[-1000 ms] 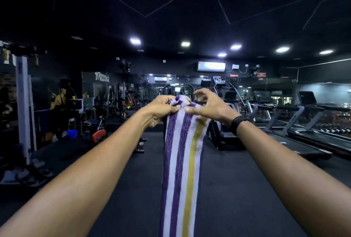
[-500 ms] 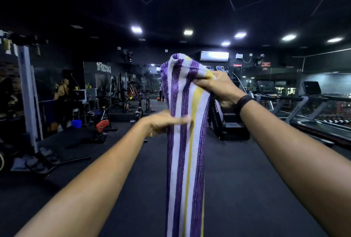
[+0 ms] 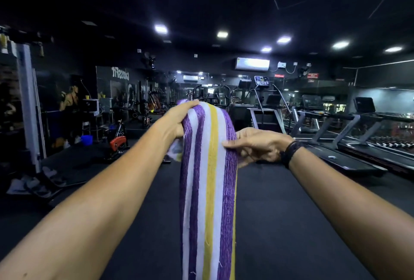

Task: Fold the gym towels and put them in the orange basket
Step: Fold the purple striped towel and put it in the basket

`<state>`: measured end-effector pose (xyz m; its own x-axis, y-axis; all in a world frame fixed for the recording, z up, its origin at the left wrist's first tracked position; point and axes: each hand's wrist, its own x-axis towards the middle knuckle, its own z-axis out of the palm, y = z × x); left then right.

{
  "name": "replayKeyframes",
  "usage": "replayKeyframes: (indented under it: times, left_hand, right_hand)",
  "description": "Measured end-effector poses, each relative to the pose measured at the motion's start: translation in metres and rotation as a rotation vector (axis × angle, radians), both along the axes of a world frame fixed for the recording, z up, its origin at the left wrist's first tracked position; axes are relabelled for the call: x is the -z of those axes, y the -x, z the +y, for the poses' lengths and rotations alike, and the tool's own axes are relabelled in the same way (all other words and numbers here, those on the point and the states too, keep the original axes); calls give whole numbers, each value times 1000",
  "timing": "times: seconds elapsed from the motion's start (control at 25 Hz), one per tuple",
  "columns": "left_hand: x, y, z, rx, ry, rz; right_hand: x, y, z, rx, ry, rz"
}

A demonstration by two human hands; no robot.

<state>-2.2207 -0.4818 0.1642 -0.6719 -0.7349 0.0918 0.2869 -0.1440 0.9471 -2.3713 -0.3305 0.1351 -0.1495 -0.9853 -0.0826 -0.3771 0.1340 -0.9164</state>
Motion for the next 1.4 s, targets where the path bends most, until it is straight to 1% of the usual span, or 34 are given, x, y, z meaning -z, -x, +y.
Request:
replayKeyframes:
  times: [0.08,0.16,0.2,0.28,0.32,0.4,0.48,0.52,0.56,0.6,0.64,0.68,0.72,0.76,0.8,0.84,0.92,0.96,1.0,1.08,1.16,1.2,1.24,1.28,1.32,1.36,1.4]
  left_hand:
    - [7,-5,-5,64,5,25]
    - [21,-10,-8,186,86,-45]
    - [28,-11,-11,233,126,-87]
    - [42,-18,-12,316,197,-147]
    - [48,-21,-9,365,225,-167]
    - [58,-25,-7,443,312,-219]
    - [60,-21,-11,419,372,-244]
    - [58,-18,-13,345,343,-222]
    - [53,-15,-12,267,285,-178]
    - [49,-10,-12,207,213,-121]
    - [43,-6,-9,167,142,-56]
    - [38,-2,-8,142,88,6]
    - [34,0,-5,129,60,51]
    - [31,1,-5,129,72,75]
    - [30,-2,-3,160,122,60]
    - [29,-6,0,209,211,-8]
    - [33,-15,1,296,404,-232]
    - [34,-17,-3,290,429,-311]
    - [34,-17,-5,240,392,-337]
    - [29,-14,-10,145,234,-294]
    - [25,-13,-8,131,62,-133]
    - [24,-13,-7,154,25,-44]
    - [25,-14,-11,177,40,14]
    - [26,-16,-15,203,104,21]
    - [26,-19,-19,218,219,-41]
    - [24,-21,-25,233,345,-140]
    - [22,-22,-30,241,443,-221]
  right_hand:
    - [5,1,-9,55,132,12]
    - [3,-4,-16,107,286,-72]
    - [0,-7,-19,153,360,-150]
    - [-7,-10,-27,277,484,-382]
    - [-9,-8,-31,340,517,-467]
    - [-12,-6,-37,439,565,-576]
    - [-10,-1,-40,501,614,-640]
    - [-8,2,-38,484,627,-634]
    - [-5,4,-33,429,588,-539]
    - [-1,5,-27,342,471,-384]
    - [3,5,-20,245,303,-219]
    - [9,6,-15,146,146,-113]
    - [13,5,-11,66,43,-65]
    - [16,6,-12,59,16,-34]
    - [17,6,-12,105,53,-20]
    - [17,6,-12,166,131,-11]
    - [15,7,-14,278,282,-12]
    - [15,8,-15,313,325,-21]
    - [15,6,-15,339,346,-25]
    - [16,1,-21,388,388,-87]
    - [15,-5,-29,448,478,-204]
    - [13,-9,-32,445,526,-299]
    - [13,-8,-32,388,552,-363]
    - [12,-8,-31,291,555,-393]
    - [14,-6,-28,211,532,-366]
    - [16,-5,-26,155,507,-323]
    - [16,-4,-26,179,507,-295]
